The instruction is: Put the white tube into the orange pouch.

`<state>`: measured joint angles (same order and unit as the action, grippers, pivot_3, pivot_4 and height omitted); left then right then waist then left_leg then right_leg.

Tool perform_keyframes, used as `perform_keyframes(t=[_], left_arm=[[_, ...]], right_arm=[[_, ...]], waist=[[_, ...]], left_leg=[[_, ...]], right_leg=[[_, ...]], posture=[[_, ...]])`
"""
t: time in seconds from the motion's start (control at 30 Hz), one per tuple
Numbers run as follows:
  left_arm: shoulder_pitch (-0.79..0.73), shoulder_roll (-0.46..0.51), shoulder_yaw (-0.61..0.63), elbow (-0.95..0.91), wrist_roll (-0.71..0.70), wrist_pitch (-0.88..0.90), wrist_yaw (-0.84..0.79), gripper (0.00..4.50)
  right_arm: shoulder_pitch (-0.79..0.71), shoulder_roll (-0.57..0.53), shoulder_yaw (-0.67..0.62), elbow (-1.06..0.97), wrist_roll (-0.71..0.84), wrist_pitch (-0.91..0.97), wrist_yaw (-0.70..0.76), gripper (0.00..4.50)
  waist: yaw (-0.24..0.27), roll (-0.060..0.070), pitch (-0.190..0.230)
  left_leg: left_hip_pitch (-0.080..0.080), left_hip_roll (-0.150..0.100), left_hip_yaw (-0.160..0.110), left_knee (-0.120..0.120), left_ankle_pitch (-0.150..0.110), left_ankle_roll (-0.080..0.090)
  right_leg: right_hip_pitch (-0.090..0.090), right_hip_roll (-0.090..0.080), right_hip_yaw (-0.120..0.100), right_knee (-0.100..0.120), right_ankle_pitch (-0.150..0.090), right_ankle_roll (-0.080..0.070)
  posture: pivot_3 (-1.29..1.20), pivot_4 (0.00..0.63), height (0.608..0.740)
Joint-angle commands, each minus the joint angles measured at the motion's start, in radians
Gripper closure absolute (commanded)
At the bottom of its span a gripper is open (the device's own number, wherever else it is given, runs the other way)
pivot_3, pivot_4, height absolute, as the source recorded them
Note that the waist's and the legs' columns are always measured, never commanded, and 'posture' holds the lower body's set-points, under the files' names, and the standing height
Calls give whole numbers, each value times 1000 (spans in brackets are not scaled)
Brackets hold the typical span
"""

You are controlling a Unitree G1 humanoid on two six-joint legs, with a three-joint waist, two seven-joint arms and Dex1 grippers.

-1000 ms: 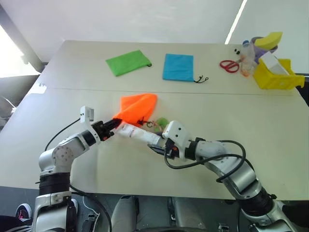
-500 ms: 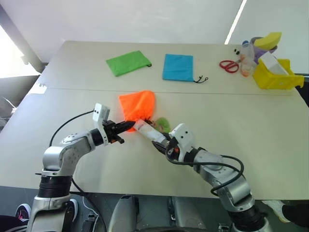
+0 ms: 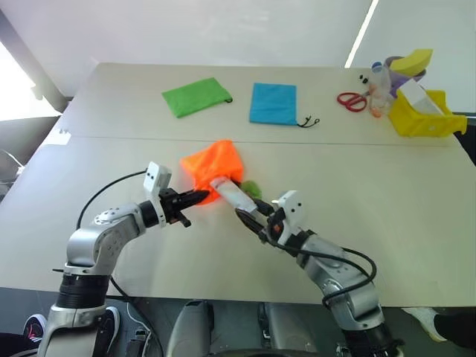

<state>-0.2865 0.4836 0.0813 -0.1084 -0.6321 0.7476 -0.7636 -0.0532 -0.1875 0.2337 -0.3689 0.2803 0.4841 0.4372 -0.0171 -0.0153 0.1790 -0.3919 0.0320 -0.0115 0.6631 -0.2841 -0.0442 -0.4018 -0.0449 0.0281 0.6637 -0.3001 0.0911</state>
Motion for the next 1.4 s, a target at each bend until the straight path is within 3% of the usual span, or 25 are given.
perform_keyframes(t=[0.03, 0.23, 0.6, 0.93, 1.1, 1.13, 1.27, 1.4], left_arm=[[-1, -4, -21, -28, 8, -35, -25, 4500], [-14, -13, -28, -30, 15, -44, -21, 4500], [-29, -43, -45, -25, 21, -60, -16, 4500], [-25, -56, -44, -29, 29, -70, -16, 4500], [-27, -62, -41, -24, 36, -77, -8, 4500], [-27, -61, -42, -26, 38, -78, -8, 4500], [-22, -60, -39, -26, 43, -78, -4, 4500], [-18, -57, -35, -21, 53, -89, -10, 4500]], right_arm=[[-72, 7, 28, 42, -44, -32, -5, 2708], [-183, -24, 79, 118, -186, -64, -37, 2708], [-354, 82, 87, 178, -203, 112, -97, 2708], [-405, 103, 142, 215, -212, 209, -69, 2708], [-420, 145, 109, 253, -180, 203, -58, 2708], [-417, 160, 91, 251, -161, 203, -57, 1669], [-403, 139, 102, 204, -140, 232, 7, 34], [-356, 85, 96, 99, -62, 280, 111, 34]], waist=[[0, 0, 0], [0, 0, 0], [-1, 0, 0], [-1, 0, 0], [-2, 0, 0], [-2, 0, 0], [-2, 0, 0], [-1, 0, 0]], left_leg=[[0, 0, 0, 0, 0, 0], [0, 0, 1, 0, 0, 0], [0, 0, 1, 0, 0, 0], [-1, 0, 1, 0, 0, 0], [-1, 0, 1, 0, 0, 0], [-1, 0, 1, 0, 0, 0], [-1, 0, 1, 0, 0, 0], [-1, 0, 1, 0, 0, 0]], right_leg=[[0, 0, 0, 0, 0, 0], [0, -1, 0, 0, 0, 0], [-1, -1, 0, 1, 0, 0], [-1, -2, 0, 1, 0, 0], [-1, -1, 0, 1, 0, 0], [-1, -1, 0, 1, 0, 0], [-1, -1, 0, 1, 0, 0], [-1, -2, 0, 1, 0, 0]], posture=[[0, 150, 740], [0, 150, 740], [0, 150, 740], [0, 150, 740], [0, 150, 740], [0, 150, 740], [0, 150, 740], [0, 150, 740]])
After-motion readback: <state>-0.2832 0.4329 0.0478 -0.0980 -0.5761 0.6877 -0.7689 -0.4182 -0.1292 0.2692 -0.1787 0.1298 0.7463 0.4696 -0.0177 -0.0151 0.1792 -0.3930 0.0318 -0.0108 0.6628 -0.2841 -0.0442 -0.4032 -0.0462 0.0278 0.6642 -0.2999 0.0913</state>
